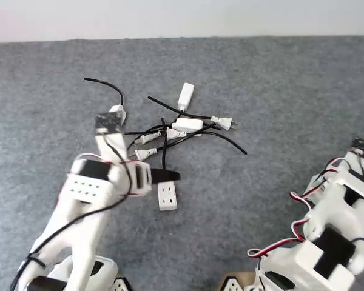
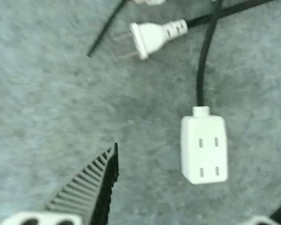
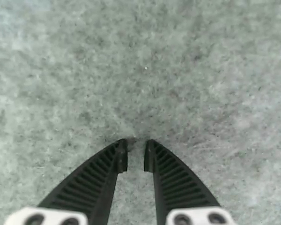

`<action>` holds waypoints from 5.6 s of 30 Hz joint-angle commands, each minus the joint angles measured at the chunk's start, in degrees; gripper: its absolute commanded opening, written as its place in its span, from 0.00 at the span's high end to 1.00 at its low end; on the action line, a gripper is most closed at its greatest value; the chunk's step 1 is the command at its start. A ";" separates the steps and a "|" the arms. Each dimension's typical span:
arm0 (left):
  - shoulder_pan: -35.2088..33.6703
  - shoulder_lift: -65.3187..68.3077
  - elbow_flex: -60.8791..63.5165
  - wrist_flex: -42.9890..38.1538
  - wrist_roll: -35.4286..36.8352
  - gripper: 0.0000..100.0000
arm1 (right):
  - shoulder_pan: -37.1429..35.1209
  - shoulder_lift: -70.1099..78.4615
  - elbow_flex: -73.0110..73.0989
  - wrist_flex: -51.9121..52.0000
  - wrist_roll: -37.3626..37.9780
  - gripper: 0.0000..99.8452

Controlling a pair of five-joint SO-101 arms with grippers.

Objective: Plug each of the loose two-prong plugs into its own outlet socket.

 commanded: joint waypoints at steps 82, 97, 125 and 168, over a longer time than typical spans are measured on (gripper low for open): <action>-39.65 27.25 -12.26 -4.40 -23.38 0.54 | -46.55 36.09 -65.05 6.90 17.76 0.88; -38.42 27.43 -12.18 -4.40 -23.56 0.54 | -48.57 40.57 -66.55 8.31 39.30 0.88; -38.15 27.43 -12.09 -4.40 -25.05 0.54 | -47.16 45.05 -68.84 7.16 35.78 0.99; -36.40 27.25 -11.82 -5.71 -25.23 0.54 | -48.04 -11.03 -33.23 37.32 1.05 0.99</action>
